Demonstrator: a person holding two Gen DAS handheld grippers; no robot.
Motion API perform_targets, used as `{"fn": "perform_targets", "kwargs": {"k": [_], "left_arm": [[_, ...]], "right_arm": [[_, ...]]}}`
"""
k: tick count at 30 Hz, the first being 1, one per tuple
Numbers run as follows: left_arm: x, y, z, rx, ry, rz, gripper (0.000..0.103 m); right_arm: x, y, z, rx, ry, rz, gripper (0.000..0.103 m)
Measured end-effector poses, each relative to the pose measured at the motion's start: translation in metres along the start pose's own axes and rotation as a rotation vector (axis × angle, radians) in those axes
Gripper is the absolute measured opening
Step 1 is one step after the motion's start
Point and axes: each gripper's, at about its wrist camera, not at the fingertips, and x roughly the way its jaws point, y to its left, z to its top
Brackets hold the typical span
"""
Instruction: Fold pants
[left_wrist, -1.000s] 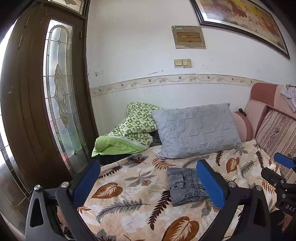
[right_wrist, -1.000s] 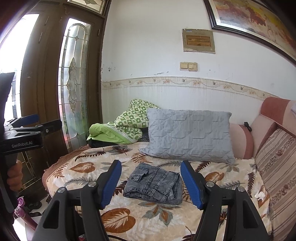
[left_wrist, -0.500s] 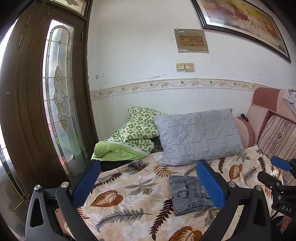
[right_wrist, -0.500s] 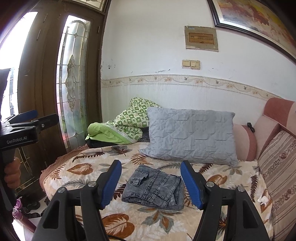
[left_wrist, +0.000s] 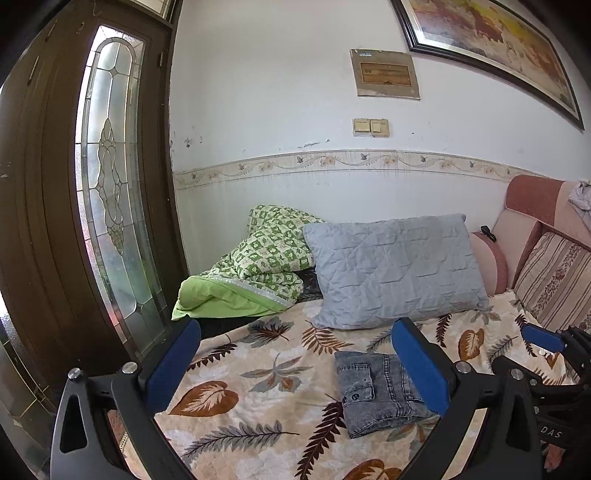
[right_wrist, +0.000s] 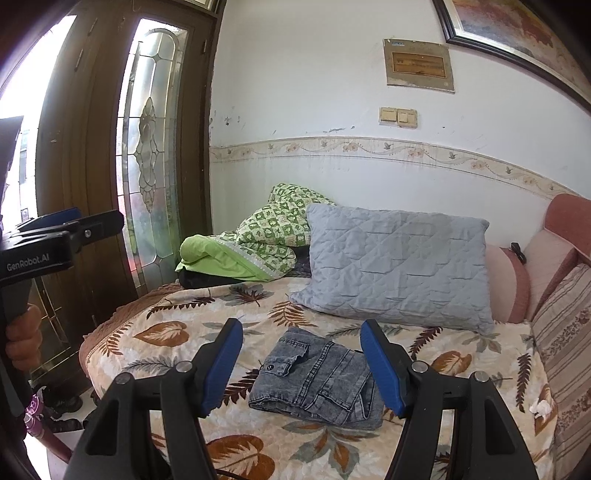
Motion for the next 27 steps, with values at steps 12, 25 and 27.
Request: {"fn": "perform_targets", "kwargs": {"k": [12, 25, 27], "left_arm": [[0.017, 0.000, 0.000, 0.010, 0.019, -0.039, 0.103], [0.033, 0.012, -0.005, -0.011, 0.040, -0.059, 0.103], [0.038, 0.014, -0.007, -0.017, 0.047, -0.060, 0.103]], "right_arm": [[0.023, 0.000, 0.001, 0.001, 0.029, 0.008, 0.070], [0.033, 0.009, 0.004, -0.008, 0.046, -0.004, 0.070], [0.038, 0.011, 0.004, -0.010, 0.052, -0.001, 0.070]]}}
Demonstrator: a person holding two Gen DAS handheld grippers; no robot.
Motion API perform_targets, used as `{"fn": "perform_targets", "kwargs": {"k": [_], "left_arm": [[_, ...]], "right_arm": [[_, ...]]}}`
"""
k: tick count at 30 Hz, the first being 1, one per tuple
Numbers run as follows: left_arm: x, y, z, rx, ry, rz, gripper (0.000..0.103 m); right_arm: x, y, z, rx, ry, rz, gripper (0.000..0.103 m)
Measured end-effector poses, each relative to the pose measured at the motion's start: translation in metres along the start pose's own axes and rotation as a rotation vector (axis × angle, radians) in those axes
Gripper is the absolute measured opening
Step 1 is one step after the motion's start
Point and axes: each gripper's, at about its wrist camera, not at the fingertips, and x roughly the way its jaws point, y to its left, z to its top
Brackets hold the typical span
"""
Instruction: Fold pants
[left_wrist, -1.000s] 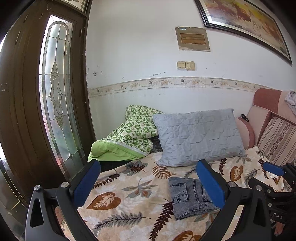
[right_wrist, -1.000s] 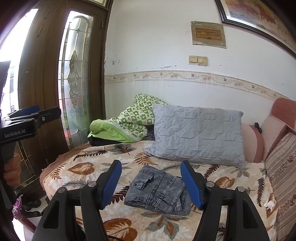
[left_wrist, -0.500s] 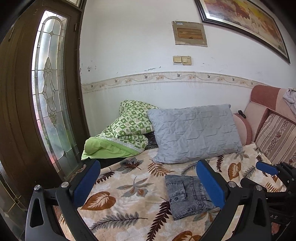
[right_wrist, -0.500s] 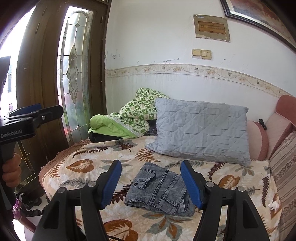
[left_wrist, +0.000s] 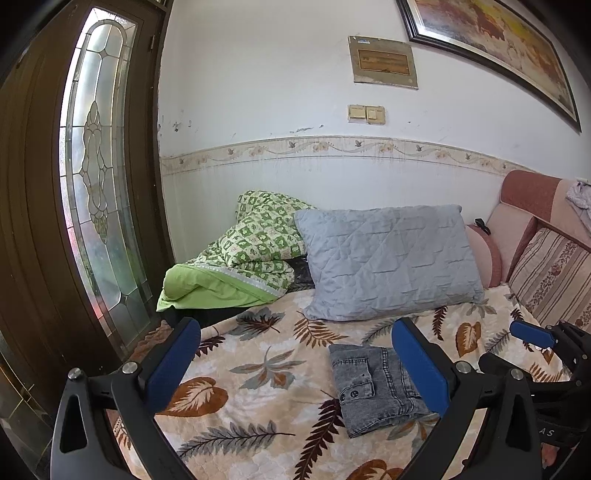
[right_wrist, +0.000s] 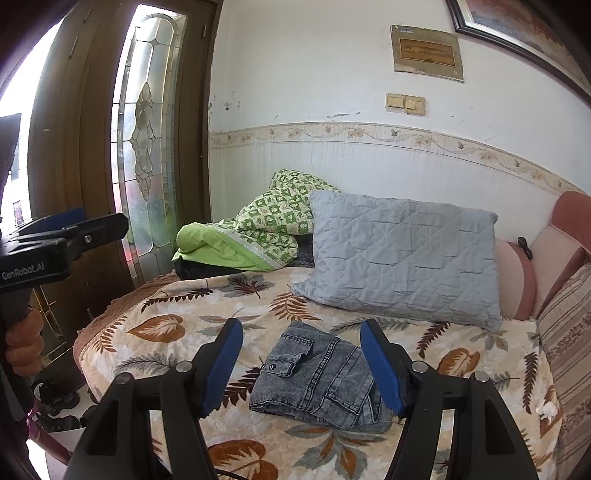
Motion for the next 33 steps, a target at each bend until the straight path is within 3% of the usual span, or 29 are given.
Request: {"fn": "perform_targets", "kwargs": {"k": [20, 33], "left_arm": [[0.036, -0.011, -0.031, 0.024, 0.074, -0.065, 0.103], [0.072, -0.033, -0.033, 0.021, 0.084, -0.121, 0.103]], "right_arm": [[0.017, 0.000, -0.022, 0.010, 0.044, -0.046, 0.070], [0.048, -0.029, -0.033, 0.085, 0.064, -0.010, 0.070]]}}
